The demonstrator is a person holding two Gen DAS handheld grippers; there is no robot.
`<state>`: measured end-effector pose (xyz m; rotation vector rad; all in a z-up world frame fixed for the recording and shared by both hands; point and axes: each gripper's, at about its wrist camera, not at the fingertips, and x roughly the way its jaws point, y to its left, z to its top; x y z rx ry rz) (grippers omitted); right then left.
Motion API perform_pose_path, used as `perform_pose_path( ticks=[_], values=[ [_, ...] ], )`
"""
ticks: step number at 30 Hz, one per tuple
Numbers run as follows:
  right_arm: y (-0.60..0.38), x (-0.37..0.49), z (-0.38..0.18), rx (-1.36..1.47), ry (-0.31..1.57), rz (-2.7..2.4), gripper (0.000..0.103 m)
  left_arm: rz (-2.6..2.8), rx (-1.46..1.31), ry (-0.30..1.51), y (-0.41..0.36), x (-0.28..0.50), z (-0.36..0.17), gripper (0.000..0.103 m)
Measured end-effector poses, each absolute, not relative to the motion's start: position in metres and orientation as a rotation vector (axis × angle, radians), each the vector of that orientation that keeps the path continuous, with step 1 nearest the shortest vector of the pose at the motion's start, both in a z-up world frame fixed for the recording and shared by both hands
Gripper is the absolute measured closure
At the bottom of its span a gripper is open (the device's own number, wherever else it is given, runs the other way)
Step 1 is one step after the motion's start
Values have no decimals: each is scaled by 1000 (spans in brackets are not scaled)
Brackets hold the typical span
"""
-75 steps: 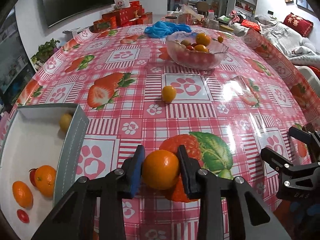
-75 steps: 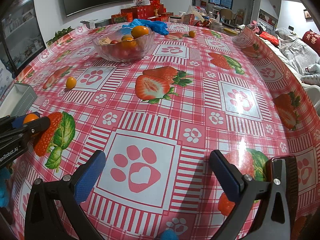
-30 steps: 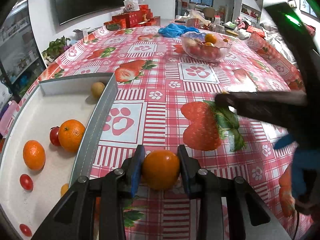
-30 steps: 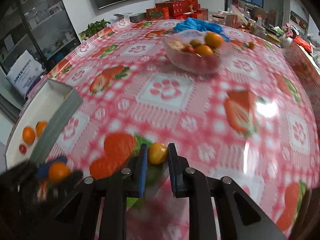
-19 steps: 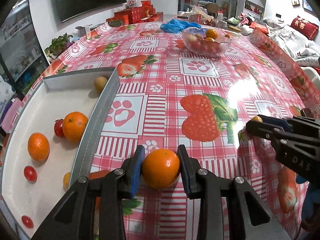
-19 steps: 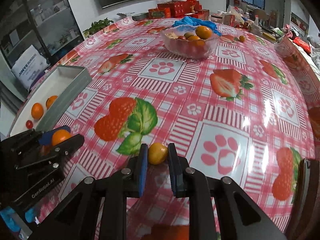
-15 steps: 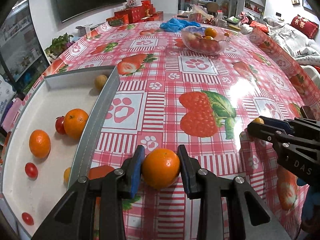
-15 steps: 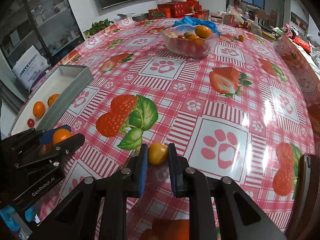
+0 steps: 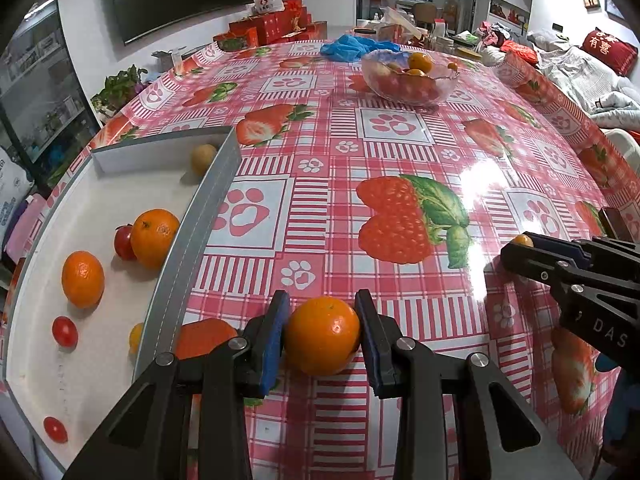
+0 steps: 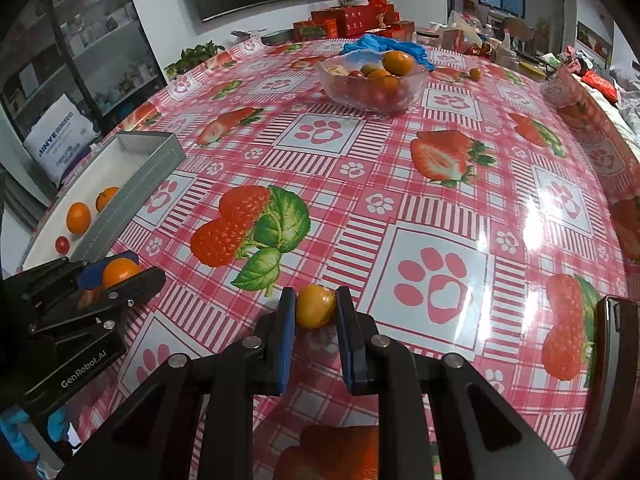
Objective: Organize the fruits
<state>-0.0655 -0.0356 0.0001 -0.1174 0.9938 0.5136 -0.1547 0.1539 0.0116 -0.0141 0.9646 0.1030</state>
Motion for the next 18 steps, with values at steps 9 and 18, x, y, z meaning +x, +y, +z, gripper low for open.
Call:
perform_pose_path(
  ticks=[9, 18],
  values=[
    [-36, -66, 0, -114, 994, 511, 82, 103, -14, 963, 154, -156, 12, 68],
    [-36, -66, 0, -114, 995, 511, 82, 103, -13, 963, 154, -156, 11, 68]
  ],
)
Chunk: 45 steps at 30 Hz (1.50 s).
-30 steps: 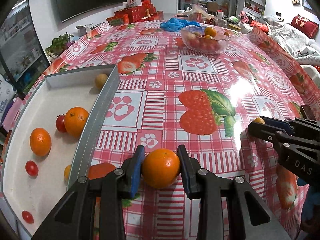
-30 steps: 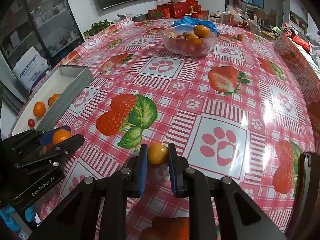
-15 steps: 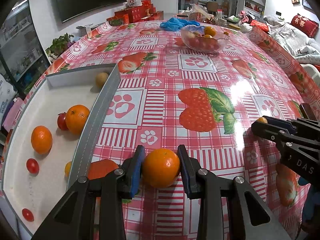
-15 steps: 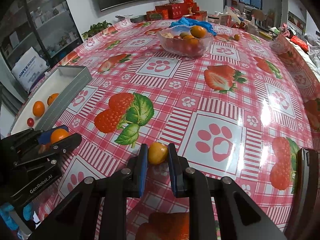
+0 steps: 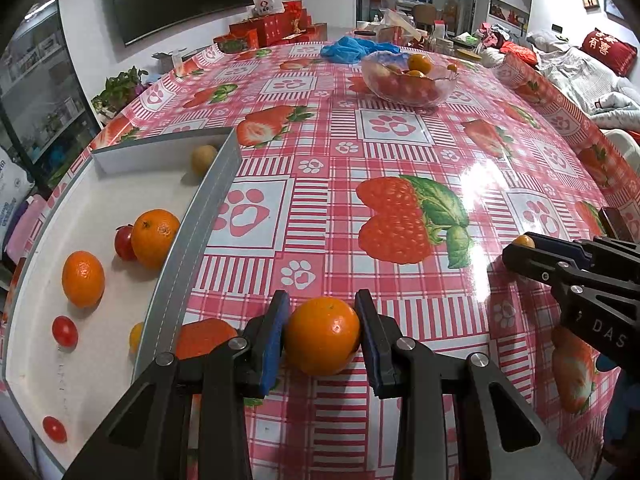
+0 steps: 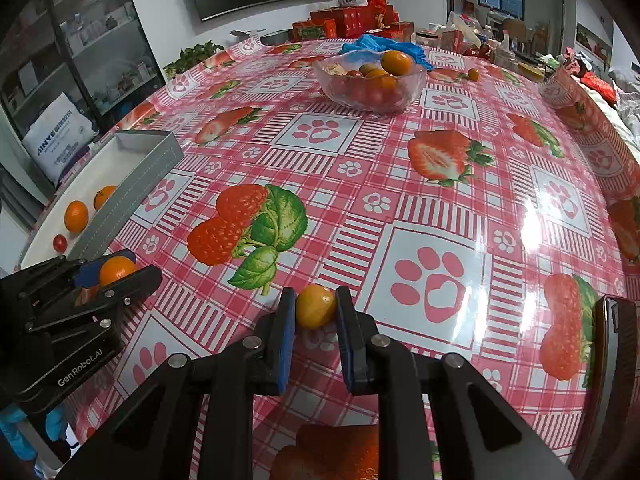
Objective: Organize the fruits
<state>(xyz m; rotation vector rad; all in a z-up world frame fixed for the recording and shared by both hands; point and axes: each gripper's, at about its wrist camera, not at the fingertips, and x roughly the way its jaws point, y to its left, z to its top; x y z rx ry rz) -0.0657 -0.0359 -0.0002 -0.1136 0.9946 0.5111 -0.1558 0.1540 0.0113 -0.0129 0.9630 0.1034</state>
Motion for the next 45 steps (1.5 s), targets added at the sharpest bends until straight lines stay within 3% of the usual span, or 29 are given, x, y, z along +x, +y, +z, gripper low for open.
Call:
perform_pose_path(
  ticks=[42, 44, 45],
  values=[
    [-35, -66, 0, -117, 994, 510, 82, 104, -13, 962, 154, -156, 11, 68],
    [-35, -66, 0, -117, 994, 510, 82, 107, -9, 962, 154, -156, 11, 66],
    [-35, -66, 0, -117, 994, 511, 82, 119, -2, 961, 154, -157, 11, 57]
  ],
)
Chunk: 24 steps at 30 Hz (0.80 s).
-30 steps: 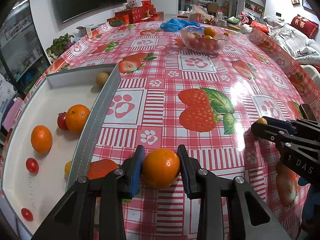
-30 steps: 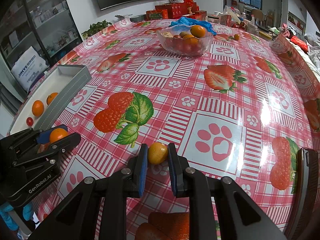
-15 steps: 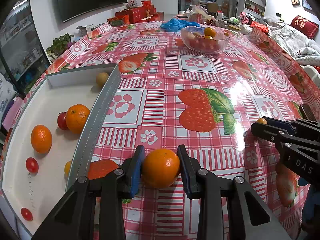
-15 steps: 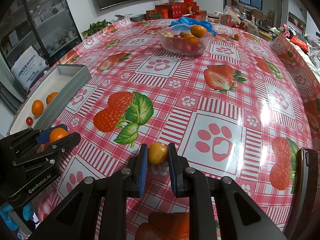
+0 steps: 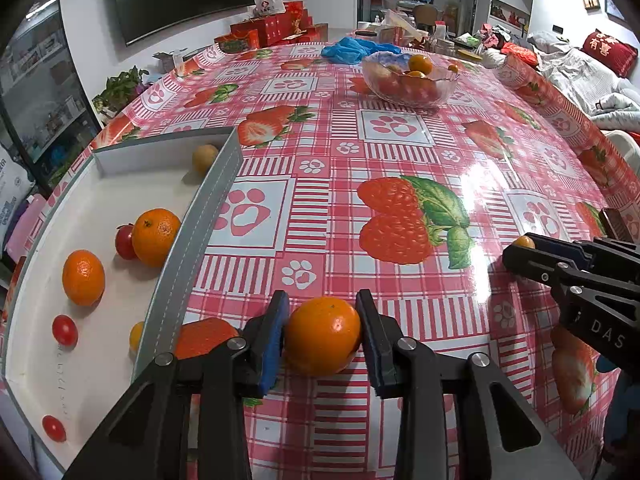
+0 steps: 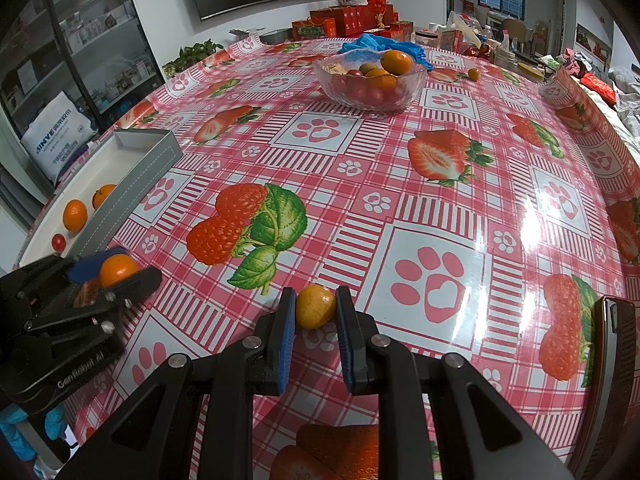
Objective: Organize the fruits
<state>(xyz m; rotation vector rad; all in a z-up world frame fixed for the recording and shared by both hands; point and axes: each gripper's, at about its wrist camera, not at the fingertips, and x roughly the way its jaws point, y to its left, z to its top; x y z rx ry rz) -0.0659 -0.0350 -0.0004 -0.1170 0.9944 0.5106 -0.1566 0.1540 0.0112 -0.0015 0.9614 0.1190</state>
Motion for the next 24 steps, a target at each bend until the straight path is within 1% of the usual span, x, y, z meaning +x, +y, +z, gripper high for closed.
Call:
perform_pose_path(
  ticks=[1, 2, 24],
  values=[
    [-35, -66, 0, -116, 994, 511, 82, 131, 5, 961, 155, -157, 11, 44],
    [-35, -66, 0, -117, 994, 511, 82, 132, -5, 964, 156, -158, 11, 43],
    [-36, -66, 0, -114, 994, 512, 82, 117, -27, 983, 158, -150, 11, 43]
  ],
)
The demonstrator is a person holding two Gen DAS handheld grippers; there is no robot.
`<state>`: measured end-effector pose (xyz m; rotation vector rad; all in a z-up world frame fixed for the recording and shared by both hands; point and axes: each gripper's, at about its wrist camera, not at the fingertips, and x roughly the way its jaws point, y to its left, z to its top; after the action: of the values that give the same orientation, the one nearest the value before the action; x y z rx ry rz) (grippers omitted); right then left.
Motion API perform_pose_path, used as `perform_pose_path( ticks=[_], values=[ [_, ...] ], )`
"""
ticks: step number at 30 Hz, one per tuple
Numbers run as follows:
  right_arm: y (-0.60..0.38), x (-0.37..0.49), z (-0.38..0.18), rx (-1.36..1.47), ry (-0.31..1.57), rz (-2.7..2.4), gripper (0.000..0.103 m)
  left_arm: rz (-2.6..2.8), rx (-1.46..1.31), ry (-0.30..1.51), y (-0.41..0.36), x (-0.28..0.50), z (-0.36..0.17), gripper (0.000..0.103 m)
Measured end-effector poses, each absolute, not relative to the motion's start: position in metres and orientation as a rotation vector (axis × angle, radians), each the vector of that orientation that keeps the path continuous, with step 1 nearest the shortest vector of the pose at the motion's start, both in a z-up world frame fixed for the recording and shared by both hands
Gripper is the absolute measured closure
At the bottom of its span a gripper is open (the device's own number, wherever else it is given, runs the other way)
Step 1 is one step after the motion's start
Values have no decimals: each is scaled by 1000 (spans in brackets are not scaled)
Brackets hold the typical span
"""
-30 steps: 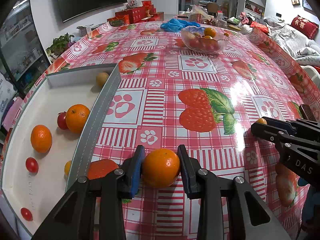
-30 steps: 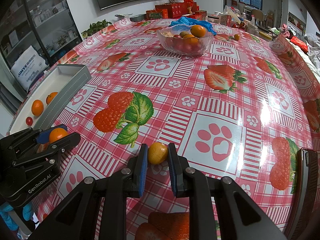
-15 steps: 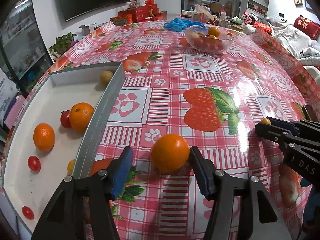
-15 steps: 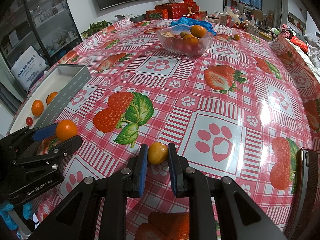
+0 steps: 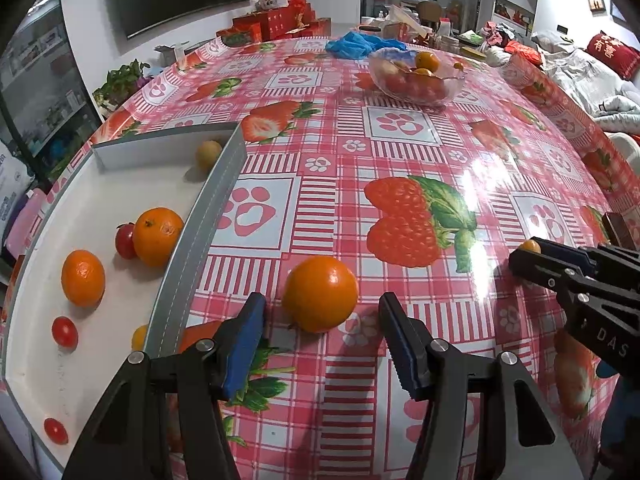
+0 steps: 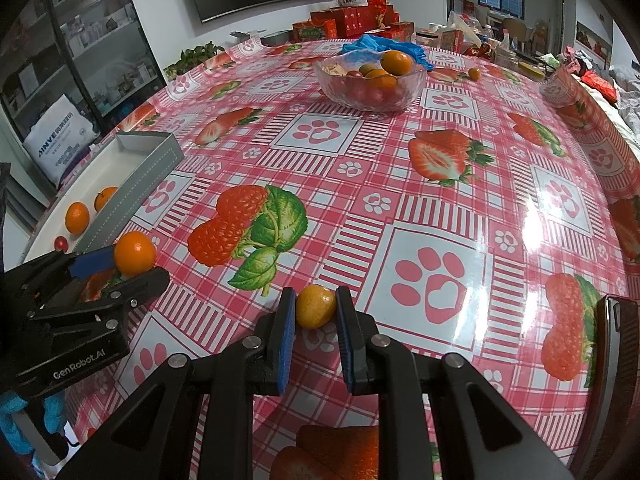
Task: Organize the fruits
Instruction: 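Carry the mandarin and small tomato over the white tray with both grippers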
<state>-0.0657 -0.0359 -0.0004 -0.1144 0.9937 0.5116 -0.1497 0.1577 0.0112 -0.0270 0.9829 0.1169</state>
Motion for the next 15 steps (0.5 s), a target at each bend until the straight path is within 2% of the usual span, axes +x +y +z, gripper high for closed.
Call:
perform_pose_path(
  ticks=[11, 13, 15],
  values=[
    [-36, -66, 0, -114, 994, 511, 82, 118, -11, 979, 154, -140, 13, 44],
    [-36, -65, 0, -116, 994, 511, 82, 106, -6, 986, 152, -140, 11, 62],
    [-36, -65, 0, -115, 996, 512, 82, 88, -16, 989, 151, -141, 12, 66]
  ],
)
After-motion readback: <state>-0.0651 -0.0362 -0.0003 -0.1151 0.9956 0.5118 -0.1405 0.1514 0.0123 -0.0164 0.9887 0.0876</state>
